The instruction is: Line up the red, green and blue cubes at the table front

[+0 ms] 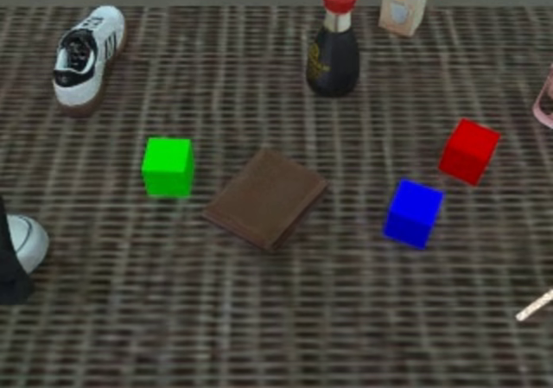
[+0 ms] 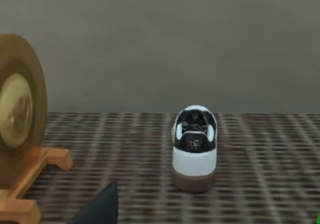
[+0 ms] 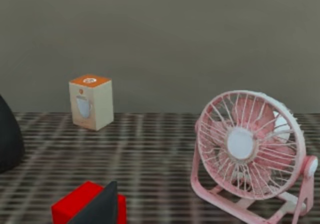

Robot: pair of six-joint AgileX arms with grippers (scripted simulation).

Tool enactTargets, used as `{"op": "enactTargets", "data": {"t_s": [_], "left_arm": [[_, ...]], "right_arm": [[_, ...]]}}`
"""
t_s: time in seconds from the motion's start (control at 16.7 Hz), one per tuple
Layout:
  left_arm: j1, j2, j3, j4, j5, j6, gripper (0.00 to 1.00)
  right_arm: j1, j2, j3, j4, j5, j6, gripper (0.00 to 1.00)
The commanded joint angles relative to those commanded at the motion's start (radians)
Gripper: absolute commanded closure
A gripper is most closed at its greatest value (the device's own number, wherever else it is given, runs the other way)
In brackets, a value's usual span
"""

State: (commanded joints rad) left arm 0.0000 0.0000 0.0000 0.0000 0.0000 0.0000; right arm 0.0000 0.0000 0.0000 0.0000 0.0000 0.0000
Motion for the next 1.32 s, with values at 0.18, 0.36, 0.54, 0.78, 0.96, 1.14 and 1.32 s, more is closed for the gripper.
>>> {"op": "enactTargets", "data": {"t_s": [0.18, 0.36, 0.54, 0.78, 0.96, 1.14, 1.32], "left_arm": [[0.000, 0.000, 0.000, 0.000, 0.000, 0.000, 0.00], [0.000, 0.000, 0.000, 0.000, 0.000, 0.000, 0.00], [0.000, 0.000, 0.000, 0.000, 0.000, 0.000, 0.00], [0.000, 0.000, 0.000, 0.000, 0.000, 0.000, 0.00], [0.000, 0.000, 0.000, 0.000, 0.000, 0.000, 0.00], [0.000, 0.000, 0.000, 0.000, 0.000, 0.000, 0.00], [0.000, 0.000, 0.000, 0.000, 0.000, 0.000, 0.00]], "right_arm": [[0.001, 0.010, 0.009, -0.006, 0.001, -0.004, 0.00], [0.008, 0.103, 0.098, -0.066, 0.004, -0.041, 0.00], [0.026, 0.290, 0.274, -0.181, 0.005, -0.109, 0.00], [0.062, 0.663, 0.611, -0.404, 0.004, -0.235, 0.00], [0.094, 1.001, 0.904, -0.604, 0.001, -0.345, 0.00], [0.126, 1.353, 1.207, -0.809, -0.001, -0.458, 0.00], [0.156, 1.689, 1.497, -0.998, -0.001, -0.564, 0.00]]}}
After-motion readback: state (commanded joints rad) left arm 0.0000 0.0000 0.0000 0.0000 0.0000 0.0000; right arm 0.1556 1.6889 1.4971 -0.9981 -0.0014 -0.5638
